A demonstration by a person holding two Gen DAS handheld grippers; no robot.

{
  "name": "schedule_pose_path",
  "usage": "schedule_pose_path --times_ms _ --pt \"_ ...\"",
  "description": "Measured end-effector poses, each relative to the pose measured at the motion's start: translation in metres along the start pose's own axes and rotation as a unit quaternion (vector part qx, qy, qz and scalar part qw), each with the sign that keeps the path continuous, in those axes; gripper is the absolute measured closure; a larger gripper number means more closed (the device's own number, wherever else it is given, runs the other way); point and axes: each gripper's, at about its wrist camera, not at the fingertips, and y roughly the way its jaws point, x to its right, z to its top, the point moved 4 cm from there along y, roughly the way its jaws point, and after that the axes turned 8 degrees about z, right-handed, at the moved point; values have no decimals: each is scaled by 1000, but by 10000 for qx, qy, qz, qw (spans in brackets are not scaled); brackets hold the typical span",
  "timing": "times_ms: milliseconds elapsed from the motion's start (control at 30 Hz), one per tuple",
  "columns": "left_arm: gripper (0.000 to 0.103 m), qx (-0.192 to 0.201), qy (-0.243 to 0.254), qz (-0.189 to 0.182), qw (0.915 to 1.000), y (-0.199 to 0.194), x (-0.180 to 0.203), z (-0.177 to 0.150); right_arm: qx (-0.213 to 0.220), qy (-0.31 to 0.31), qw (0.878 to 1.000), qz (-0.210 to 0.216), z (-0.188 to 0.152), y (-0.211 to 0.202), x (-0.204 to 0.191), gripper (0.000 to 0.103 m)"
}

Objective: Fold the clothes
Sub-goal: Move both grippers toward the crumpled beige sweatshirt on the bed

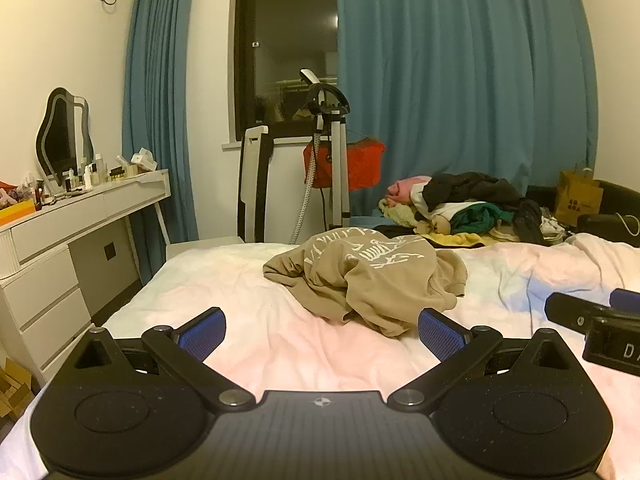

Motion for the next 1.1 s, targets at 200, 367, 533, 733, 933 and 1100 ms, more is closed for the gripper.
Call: schedule_pose_path --times_ms 200,367,533,733,933,1100 --pt "0 80 -35 54 9999 -3 -4 0 12 -2 10000 -10 -1 1 -2 12" --pt "0 147 -64 99 9998 -6 -7 0 17 -2 10000 34 -4 -4 2 12" --pt "0 150 -77 113 9998 -6 -7 0 -24 -33 10000 23 -3 3 -2 12" --pt "0 146 -100 118 9998 -6 -7 1 -54 -62 10000 -27 -2 2 -3 12" --pt "0 67 -120 61 9999 -2 -5 0 -89 -92 9999 -82 -1 1 -3 12" --pt "0 42 -78 168 9998 1 -3 -4 -118 -117 9998 -128 0 0 -3 12"
